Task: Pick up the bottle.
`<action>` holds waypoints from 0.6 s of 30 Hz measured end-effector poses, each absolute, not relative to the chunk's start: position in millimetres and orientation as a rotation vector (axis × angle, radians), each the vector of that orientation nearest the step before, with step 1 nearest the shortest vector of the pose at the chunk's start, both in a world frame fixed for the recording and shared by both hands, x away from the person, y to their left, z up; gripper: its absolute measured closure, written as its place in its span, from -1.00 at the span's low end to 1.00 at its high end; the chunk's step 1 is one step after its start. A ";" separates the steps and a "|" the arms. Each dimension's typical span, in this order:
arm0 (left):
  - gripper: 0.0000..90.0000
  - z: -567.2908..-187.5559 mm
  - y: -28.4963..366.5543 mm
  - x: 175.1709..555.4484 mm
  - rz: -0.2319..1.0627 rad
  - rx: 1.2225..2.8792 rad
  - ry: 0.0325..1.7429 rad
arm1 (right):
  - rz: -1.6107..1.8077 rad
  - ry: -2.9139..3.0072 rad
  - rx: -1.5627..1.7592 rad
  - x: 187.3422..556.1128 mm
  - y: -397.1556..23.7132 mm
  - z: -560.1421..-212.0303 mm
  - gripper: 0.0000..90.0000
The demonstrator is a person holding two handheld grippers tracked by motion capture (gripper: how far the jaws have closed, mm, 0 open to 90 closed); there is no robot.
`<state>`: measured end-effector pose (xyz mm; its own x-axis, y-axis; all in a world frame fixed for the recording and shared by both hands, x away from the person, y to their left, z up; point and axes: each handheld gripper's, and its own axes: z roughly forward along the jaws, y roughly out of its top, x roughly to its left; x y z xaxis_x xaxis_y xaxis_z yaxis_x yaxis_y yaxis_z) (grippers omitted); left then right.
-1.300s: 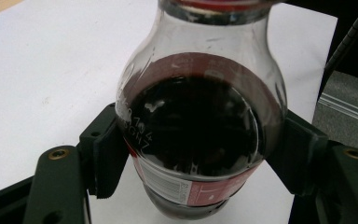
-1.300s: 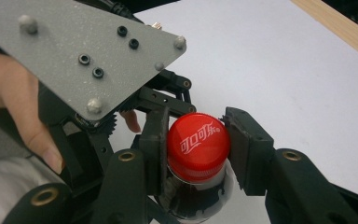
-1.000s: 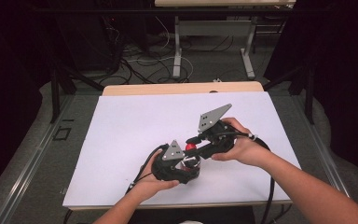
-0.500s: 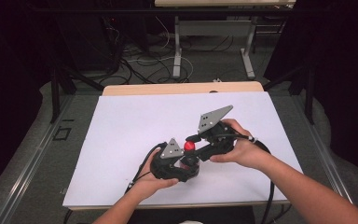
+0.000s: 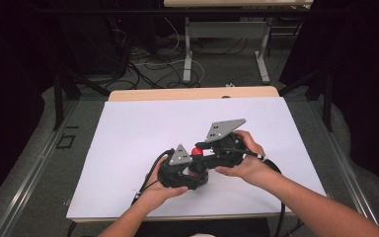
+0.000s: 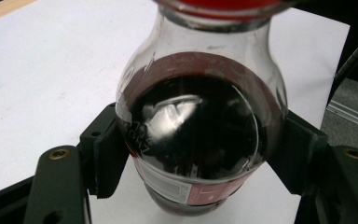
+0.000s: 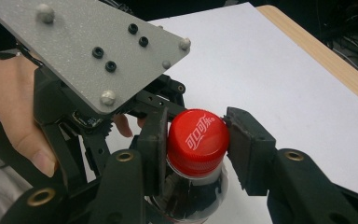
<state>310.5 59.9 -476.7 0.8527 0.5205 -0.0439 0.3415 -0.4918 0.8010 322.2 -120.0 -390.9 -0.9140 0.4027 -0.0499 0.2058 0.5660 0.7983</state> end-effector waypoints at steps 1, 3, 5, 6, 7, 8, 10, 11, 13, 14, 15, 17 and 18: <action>-0.33 -476.7 60.1 310.4 0.266 2.132 0.626 | 1.271 2.574 0.501 322.8 -119.8 -390.7 0.35; -0.33 -475.6 60.9 309.8 0.257 2.140 0.619 | 1.280 2.591 0.476 324.7 -120.2 -390.5 0.35; -0.33 -476.5 60.3 309.3 0.259 2.122 0.612 | 1.290 2.639 0.421 329.7 -122.5 -388.8 0.35; -0.33 -475.3 60.7 308.7 0.235 2.134 0.603 | 1.295 2.647 0.384 332.0 -123.7 -388.3 0.36; -0.33 -475.2 60.5 308.4 0.239 2.135 0.595 | 1.292 2.680 0.359 333.3 -124.6 -387.0 0.36; -0.33 -476.2 59.2 307.5 0.250 2.123 0.589 | 1.286 2.693 0.341 334.2 -125.3 -385.9 0.36; -0.33 -475.3 58.7 306.3 0.235 2.131 0.572 | 1.286 2.734 0.243 338.9 -127.5 -383.9 0.36; -0.33 -474.9 58.8 306.5 0.251 2.132 0.559 | 1.292 2.759 0.215 341.3 -129.0 -382.9 0.36; -0.33 -473.4 59.6 305.9 0.238 2.130 0.554 | 1.312 2.782 0.154 346.5 -133.0 -381.5 0.36; -0.33 -473.9 58.8 305.0 0.240 2.114 0.561 | 1.323 2.784 0.152 347.8 -134.3 -381.2 0.36; -0.33 -472.4 59.7 305.4 0.241 2.132 0.550 | 1.333 2.780 0.157 348.1 -135.6 -380.9 0.36; -0.33 -472.2 59.8 305.5 0.246 2.132 0.549 | 1.341 2.777 0.141 349.3 -136.3 -380.8 0.36; -0.33 -472.2 60.2 305.4 0.251 2.138 0.544 | 1.337 2.774 0.142 348.5 -136.1 -380.8 0.36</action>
<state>305.4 60.2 -472.2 0.8830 0.4690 -0.0204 0.2887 -0.5082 0.8114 348.5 -136.1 -380.8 -0.9940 0.1084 -0.0128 0.0576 0.6201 0.7824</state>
